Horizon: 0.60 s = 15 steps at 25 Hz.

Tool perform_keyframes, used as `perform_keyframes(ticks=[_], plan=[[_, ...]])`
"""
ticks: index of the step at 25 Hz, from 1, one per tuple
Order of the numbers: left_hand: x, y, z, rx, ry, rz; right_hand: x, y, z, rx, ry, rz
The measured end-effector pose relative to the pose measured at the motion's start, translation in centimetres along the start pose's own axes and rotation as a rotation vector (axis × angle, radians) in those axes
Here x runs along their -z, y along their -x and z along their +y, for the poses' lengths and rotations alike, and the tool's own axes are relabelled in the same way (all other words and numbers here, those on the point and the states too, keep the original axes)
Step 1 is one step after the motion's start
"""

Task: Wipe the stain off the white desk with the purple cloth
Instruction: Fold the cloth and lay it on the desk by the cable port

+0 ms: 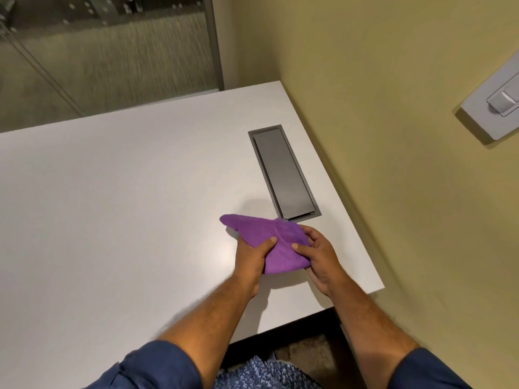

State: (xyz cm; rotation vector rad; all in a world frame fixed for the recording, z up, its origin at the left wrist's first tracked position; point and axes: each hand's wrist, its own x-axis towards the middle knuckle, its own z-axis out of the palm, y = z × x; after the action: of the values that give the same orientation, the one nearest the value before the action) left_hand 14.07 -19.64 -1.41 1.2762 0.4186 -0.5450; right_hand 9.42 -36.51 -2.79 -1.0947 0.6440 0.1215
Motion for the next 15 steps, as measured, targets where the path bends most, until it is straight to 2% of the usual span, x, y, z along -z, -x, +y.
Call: perform_keyframes(ticks=[3,5,8,10,13,15], plan=[[-0.3,-0.6,0.8,-0.049,-0.058,0.011,1.1,-0.2,-0.5,0.087,-0.084,0.023],[0.2,-0.9,0.2,0.032,-0.144,0.043,1.8,-0.3,-0.1,0.071,-0.012,0.105],[1.8,-0.4,-2.4,0.321,-0.339,0.091,2.4,-0.4,1.3,-0.081,0.365,0.266],[2.7,0.4,-4.1,0.468,-0.409,0.038,2.9,-0.9,2.1,-0.075,0.637,0.241],[3.6,0.7,-5.0,0.521,-0.437,-0.017,2.8,-2.0,1.8,-0.003,0.932,0.204],[3.9,0.4,-4.4,0.481,-0.613,-0.024,2.5,-2.5,1.7,-0.027,1.255,0.261]])
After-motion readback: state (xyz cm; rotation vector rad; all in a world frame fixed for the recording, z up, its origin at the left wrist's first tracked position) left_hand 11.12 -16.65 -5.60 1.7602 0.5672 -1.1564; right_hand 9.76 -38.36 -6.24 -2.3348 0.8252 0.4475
